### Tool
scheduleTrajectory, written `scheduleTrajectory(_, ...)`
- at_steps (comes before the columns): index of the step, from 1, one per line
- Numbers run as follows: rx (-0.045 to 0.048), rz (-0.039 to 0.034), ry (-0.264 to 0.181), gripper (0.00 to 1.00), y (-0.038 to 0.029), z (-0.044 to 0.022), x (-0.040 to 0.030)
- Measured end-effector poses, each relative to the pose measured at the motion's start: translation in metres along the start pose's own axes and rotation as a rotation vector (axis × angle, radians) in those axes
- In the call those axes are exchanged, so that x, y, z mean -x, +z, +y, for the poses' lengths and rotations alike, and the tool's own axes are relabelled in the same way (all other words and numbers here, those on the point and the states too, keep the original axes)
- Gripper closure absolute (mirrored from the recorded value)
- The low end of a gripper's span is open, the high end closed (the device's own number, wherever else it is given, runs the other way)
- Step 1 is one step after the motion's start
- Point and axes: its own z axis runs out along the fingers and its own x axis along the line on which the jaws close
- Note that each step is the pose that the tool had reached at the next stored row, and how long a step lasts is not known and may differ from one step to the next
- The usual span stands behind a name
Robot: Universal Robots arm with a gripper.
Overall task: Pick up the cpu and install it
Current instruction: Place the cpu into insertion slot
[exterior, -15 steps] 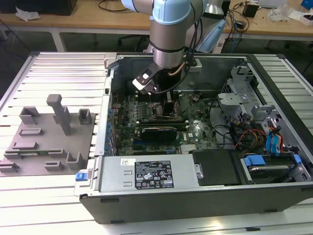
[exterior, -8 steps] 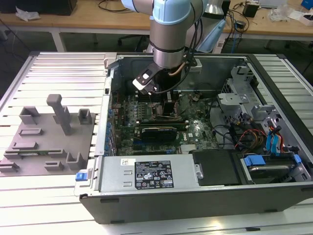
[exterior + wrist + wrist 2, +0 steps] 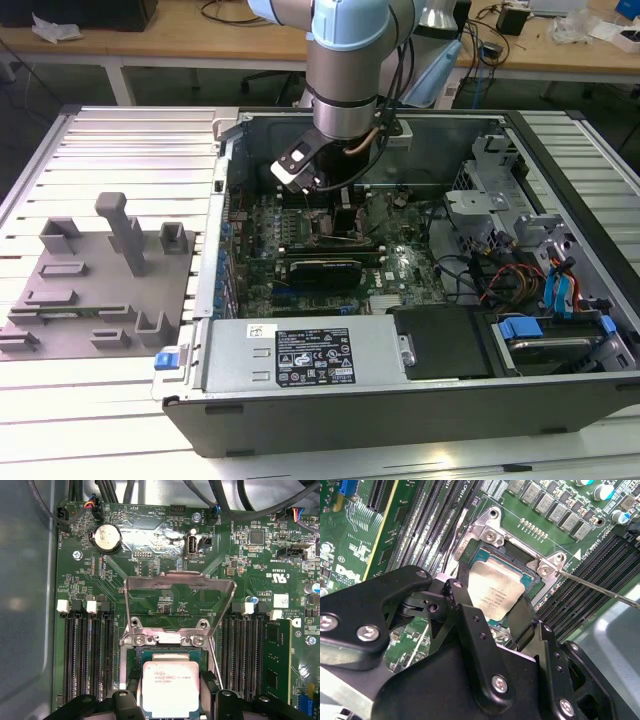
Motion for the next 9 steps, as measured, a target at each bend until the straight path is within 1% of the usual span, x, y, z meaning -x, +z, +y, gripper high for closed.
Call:
scheduleTrajectory(8,0.0004,0.0008,0.001,0.45,0.0003,0.0000,-0.0001)
scheduleTrajectory(9,0.0003,0.0005,0.001,0.39,0.0002,0.0000,-0.0001)
